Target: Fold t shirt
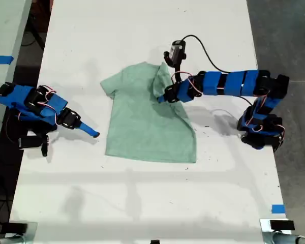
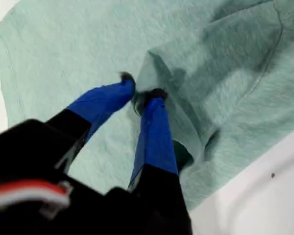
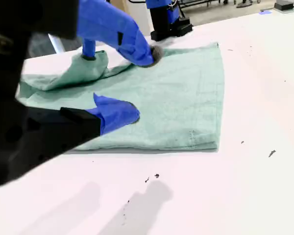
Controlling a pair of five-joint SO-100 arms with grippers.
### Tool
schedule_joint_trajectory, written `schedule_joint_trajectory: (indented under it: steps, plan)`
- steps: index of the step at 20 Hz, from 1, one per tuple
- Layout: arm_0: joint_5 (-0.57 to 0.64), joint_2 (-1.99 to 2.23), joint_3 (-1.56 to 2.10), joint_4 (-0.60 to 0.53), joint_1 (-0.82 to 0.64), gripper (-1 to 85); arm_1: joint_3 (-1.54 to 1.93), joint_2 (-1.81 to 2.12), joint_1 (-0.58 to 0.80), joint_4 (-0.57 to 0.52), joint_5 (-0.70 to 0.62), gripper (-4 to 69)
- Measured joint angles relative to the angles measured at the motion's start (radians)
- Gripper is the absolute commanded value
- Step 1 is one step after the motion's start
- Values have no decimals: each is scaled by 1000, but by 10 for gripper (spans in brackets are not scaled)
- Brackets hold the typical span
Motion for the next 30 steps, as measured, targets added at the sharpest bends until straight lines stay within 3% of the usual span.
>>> schedule_joint_trajectory:
  steps: [2, 3, 4, 6, 8, 12, 15, 17, 30]
  plan:
    - [0, 0, 0, 0, 0, 147, -60, 0, 0, 80, -15, 199]
    - [0, 0, 0, 0, 0, 147, -91, 5, 2, 146, -21, 136]
    - [0, 0, 0, 0, 0, 147, -107, 28, 6, 216, -25, 5]
    - [0, 0, 0, 0, 0, 147, -103, 140, 51, 356, -25, 6]
    - [0, 0, 0, 0, 0, 147, 15, 357, 94, 417, -21, 7]
    - [0, 0, 0, 0, 0, 147, 525, 1006, 67, 422, 67, 8]
    - [0, 0, 0, 0, 0, 147, 1014, 1592, 21, 515, 178, 8]
    - [0, 0, 0, 0, 0, 147, 1261, 1805, -29, 512, 225, 8]
    - [0, 0, 0, 0, -2, 146, 1299, 1847, -52, 534, 347, 8]
